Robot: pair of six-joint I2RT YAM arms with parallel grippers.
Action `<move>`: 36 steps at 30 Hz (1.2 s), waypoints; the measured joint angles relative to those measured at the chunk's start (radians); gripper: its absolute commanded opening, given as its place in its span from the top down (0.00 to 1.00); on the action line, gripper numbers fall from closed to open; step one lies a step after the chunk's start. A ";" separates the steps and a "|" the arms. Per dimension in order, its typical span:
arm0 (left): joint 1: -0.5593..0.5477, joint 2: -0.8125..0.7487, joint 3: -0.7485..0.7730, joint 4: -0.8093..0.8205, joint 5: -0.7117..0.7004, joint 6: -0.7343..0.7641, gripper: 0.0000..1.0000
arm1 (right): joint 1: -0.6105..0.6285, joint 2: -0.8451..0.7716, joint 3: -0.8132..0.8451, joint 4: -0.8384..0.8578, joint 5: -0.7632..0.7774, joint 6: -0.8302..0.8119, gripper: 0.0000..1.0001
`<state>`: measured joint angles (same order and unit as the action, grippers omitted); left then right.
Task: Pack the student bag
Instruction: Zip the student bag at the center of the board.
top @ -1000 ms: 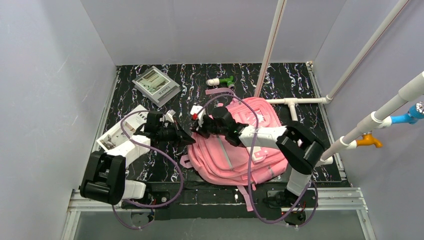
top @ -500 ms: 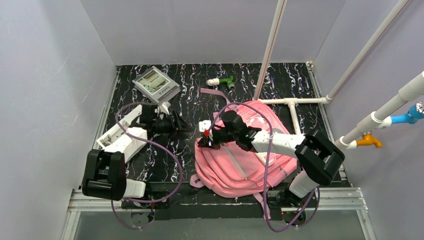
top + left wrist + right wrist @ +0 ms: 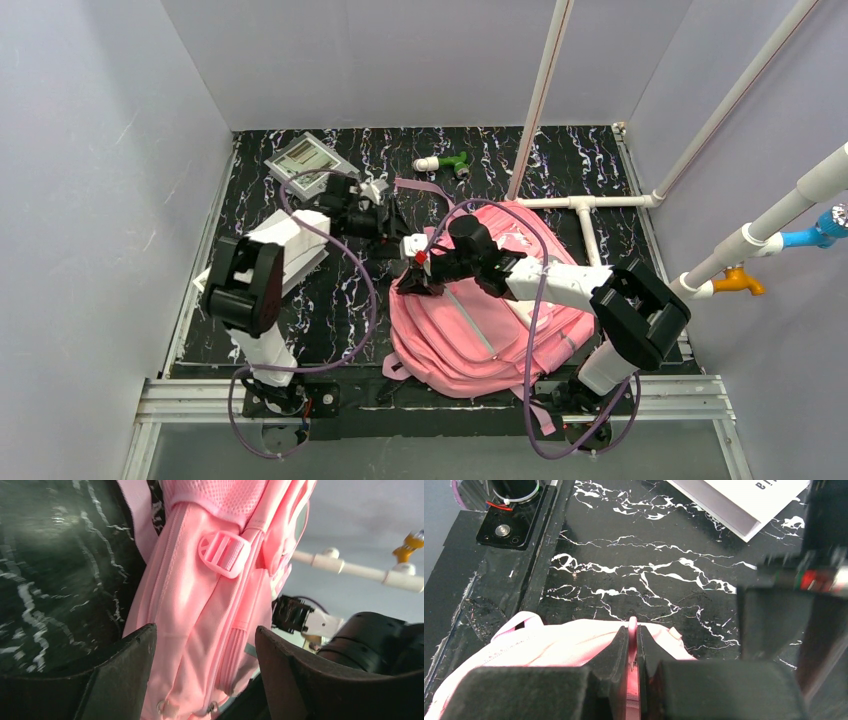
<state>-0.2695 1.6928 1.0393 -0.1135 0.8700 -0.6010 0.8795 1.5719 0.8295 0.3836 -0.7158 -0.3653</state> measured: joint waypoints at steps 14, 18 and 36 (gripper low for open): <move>-0.148 0.239 0.232 -0.196 0.081 0.163 1.00 | -0.018 0.001 0.034 -0.031 0.002 -0.014 0.99; -0.152 0.326 0.372 -0.324 0.075 0.222 1.00 | -0.019 0.005 0.068 -0.099 0.038 -0.055 0.99; -0.133 0.497 0.735 -0.651 -0.028 0.341 1.00 | 0.203 0.016 0.167 -0.444 0.276 -0.235 0.99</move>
<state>-0.4023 2.1899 1.7748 -0.7643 0.8421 -0.2596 1.0828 1.5883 0.9966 -0.0601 -0.4397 -0.6006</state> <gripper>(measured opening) 0.037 0.129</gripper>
